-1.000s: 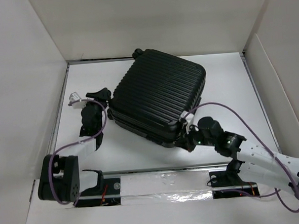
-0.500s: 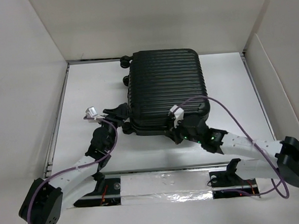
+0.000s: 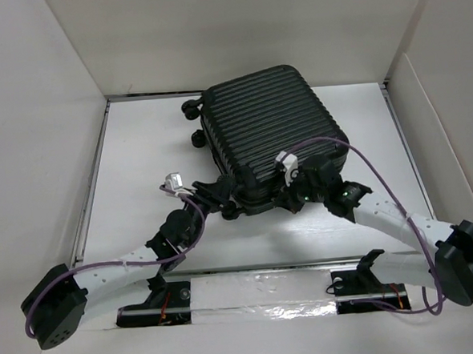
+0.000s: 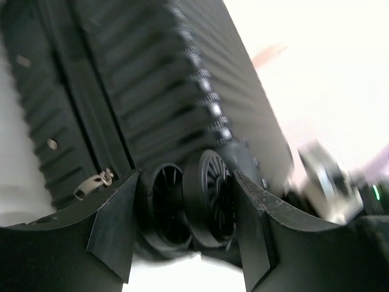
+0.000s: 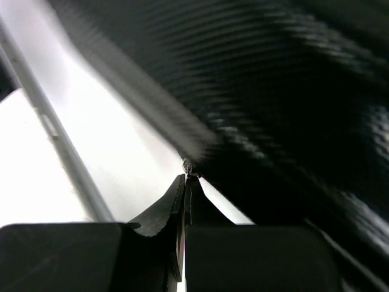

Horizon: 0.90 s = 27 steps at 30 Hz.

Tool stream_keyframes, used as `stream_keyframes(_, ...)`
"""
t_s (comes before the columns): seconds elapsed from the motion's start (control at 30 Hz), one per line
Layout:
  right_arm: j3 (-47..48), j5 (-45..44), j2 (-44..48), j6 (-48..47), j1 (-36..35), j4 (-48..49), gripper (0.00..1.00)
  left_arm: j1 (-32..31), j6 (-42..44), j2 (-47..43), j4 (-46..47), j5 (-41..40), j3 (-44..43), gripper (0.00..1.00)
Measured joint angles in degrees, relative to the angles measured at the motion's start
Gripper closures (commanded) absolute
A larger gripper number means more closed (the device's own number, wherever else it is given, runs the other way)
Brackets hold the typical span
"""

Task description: Pack the luggage

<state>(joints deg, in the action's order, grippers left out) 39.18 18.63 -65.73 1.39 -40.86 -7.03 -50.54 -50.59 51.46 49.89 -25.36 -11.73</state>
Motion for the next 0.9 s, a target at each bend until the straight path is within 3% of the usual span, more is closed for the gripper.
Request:
stream_keyframes(0.17,2.4,5.2,-1.9,-1.9,11.3,-3.1,1.0,-7.8,0.8,5.0,1.7,-1.3,-2.1,1.0)
stream_keyframes(0.37,0.1,5.9,-1.0,-0.9,18.3,2.5,1.0,-13.2,3.0,13.9,-0.4,8.8,-4.9,1.0)
stream_keyframes(0.67,-6.6,-0.9,1.8,6.5,-1.1,12.7,1.0,-9.5,5.3,16.2,0.7,16.5,-10.8,1.0)
stream_keyframes(0.8,-8.8,-1.5,5.2,7.6,-2.6,12.5,1.0,-9.1,6.2,12.3,-1.4,17.8,-10.6,1.0)
stream_keyframes(0.83,-9.4,-1.0,6.0,7.7,-1.5,12.3,1.0,-9.1,6.6,10.8,-2.5,17.9,-10.3,0.97)
stream_keyframes(0.87,-9.7,0.4,6.4,7.7,0.0,12.1,1.0,-9.1,6.9,9.0,-4.2,17.9,-10.1,0.78)
stream_keyframes(0.9,-9.9,1.7,6.6,7.7,1.5,11.9,1.0,-9.1,7.2,6.8,-6.2,18.4,-9.7,0.68)
